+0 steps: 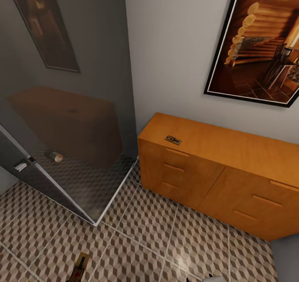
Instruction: Take the four mousetraps from the cabinet in the bathroom and place them on the bathroom floor. Make sure all four end up on the same floor surface, and ensure that at least two of them are either under or directly next to the same bathroom sink.
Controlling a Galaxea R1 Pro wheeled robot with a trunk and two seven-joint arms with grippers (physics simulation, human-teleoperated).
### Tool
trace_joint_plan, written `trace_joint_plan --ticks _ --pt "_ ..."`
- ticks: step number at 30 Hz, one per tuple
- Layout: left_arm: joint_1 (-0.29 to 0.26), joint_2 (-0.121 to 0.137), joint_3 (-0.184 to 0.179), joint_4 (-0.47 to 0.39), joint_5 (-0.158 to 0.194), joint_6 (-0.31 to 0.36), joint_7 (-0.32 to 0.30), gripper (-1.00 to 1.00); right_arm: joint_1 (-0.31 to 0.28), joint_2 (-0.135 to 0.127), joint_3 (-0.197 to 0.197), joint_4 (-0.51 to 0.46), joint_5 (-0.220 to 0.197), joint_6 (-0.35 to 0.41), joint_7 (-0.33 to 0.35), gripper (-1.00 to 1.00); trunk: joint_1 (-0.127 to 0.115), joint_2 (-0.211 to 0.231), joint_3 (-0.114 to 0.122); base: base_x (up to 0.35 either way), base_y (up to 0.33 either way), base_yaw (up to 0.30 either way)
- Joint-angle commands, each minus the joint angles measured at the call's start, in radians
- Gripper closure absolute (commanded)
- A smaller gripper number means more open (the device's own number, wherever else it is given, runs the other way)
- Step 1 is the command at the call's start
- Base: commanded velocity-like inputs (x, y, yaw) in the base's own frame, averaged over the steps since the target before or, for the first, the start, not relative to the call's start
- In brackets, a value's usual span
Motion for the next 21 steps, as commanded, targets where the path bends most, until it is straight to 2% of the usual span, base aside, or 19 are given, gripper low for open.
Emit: trace_joint_plan --ticks 1,11,15,21 --pt "-0.001 -0.001 -0.007 0.003 0.007 -0.004 -0.001 1.0 -0.001 -0.001 0.008 0.0 -0.007 -0.003 -0.007 -1.0 0.0 -0.002 -0.002 0.0 0.0 0.0" --pt "-0.001 -0.002 -0.008 0.003 0.007 -0.003 -0.001 1.0 -0.001 -0.002 0.003 -0.031 -0.006 0.008 -0.016 -1.0 0.0 -0.002 -0.002 0.0 0.0 0.0" --pt "-0.001 -0.007 -0.008 0.003 0.007 -0.003 -0.001 1.0 -0.001 -0.001 0.002 -0.084 -0.006 0.054 -0.047 -1.0 0.0 -0.002 -0.002 -0.049 0.0 0.0" --pt "-0.001 -0.008 -0.008 0.003 0.007 -0.003 -0.001 1.0 -0.001 -0.001 0.002 -0.198 -0.007 0.148 -0.062 -1.0 0.0 -0.002 -0.002 -0.27 0.0 0.0"
